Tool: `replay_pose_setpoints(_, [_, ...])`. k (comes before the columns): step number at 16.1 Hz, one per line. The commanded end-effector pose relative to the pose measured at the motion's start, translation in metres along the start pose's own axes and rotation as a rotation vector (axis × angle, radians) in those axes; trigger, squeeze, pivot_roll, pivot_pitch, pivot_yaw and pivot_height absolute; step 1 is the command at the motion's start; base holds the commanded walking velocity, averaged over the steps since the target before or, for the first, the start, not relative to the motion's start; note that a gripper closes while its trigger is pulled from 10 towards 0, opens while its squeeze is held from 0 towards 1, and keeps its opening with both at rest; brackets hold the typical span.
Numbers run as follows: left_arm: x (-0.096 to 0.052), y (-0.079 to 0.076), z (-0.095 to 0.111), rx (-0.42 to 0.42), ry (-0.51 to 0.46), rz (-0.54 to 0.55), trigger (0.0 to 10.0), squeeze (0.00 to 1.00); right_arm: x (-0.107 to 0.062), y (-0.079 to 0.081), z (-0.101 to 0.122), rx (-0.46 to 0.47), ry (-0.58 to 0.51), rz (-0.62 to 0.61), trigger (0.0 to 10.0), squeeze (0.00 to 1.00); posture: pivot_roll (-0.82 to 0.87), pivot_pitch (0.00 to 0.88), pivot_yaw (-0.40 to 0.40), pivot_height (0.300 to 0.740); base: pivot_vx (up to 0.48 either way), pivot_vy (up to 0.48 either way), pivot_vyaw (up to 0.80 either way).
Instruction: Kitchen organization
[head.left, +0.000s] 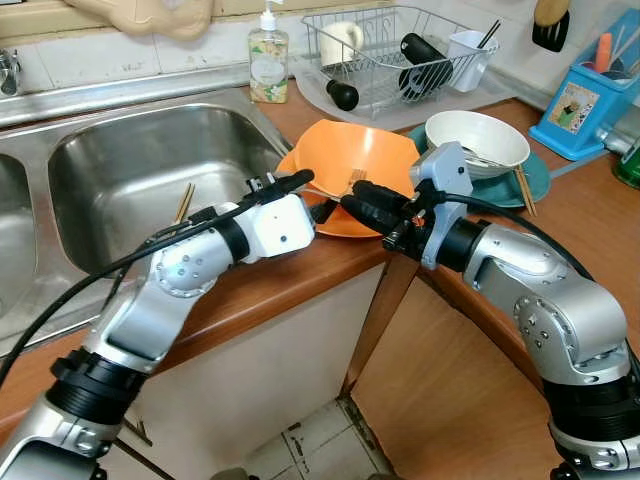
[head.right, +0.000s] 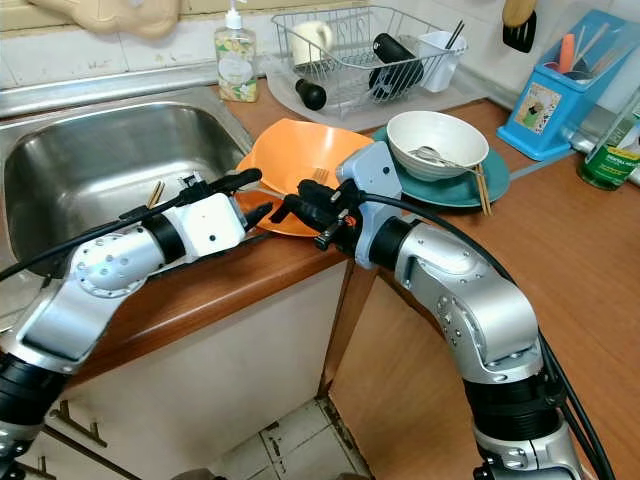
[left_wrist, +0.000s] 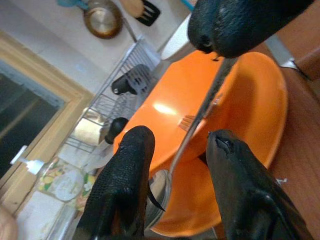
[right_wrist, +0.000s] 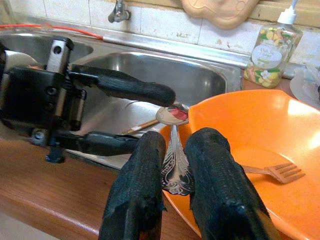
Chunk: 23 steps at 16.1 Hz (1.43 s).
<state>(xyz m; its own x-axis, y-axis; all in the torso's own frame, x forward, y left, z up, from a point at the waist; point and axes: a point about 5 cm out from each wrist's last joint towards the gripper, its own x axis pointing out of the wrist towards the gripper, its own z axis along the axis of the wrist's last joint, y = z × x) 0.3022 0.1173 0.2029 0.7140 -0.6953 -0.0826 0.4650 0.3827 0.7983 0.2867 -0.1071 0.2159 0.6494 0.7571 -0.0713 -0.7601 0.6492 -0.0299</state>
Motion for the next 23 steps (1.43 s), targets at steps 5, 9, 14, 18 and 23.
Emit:
replay_pose_setpoints(5, [0.003, 0.005, 0.002, 0.062, 0.002, 0.001, 10.0, 0.0, 0.002, 0.003, 0.01, -0.026, -0.029, 0.028, 0.0, 0.0, -0.11, 0.0, -0.04, 0.74, 0.0, 0.0, 0.0])
replay_pose_setpoints(9, [0.007, 0.004, -0.005, 0.073, 0.041, -0.014, 0.0, 0.0, 0.002, 0.009, 0.011, -0.017, -0.027, 0.072, 0.0, 0.0, -0.12, 0.0, -0.034, 0.74, 0.0, 0.0, 0.0])
replay_pose_setpoints(14, [0.008, 0.004, -0.01, 0.1, 0.061, -0.019, 0.0, 0.0, 0.003, 0.012, 0.012, 0.002, -0.042, 0.094, 0.0, 0.0, -0.12, 0.0, -0.033, 0.74, 0.0, 0.0, 0.0])
replay_pose_setpoints(18, [0.009, 0.004, -0.012, 0.109, 0.077, -0.012, 0.0, 0.0, 0.003, 0.014, 0.012, 0.007, -0.04, 0.106, 0.0, 0.0, -0.12, 0.0, -0.036, 0.74, 0.0, 0.0, 0.0])
replay_pose_setpoints(23, [0.007, 0.007, -0.015, 0.131, 0.092, -0.004, 0.0, 0.0, 0.004, 0.015, 0.013, 0.021, -0.049, 0.111, 10.0, 1.0, -0.12, 0.0, -0.036, 0.74, 0.0, 0.0, 0.0])
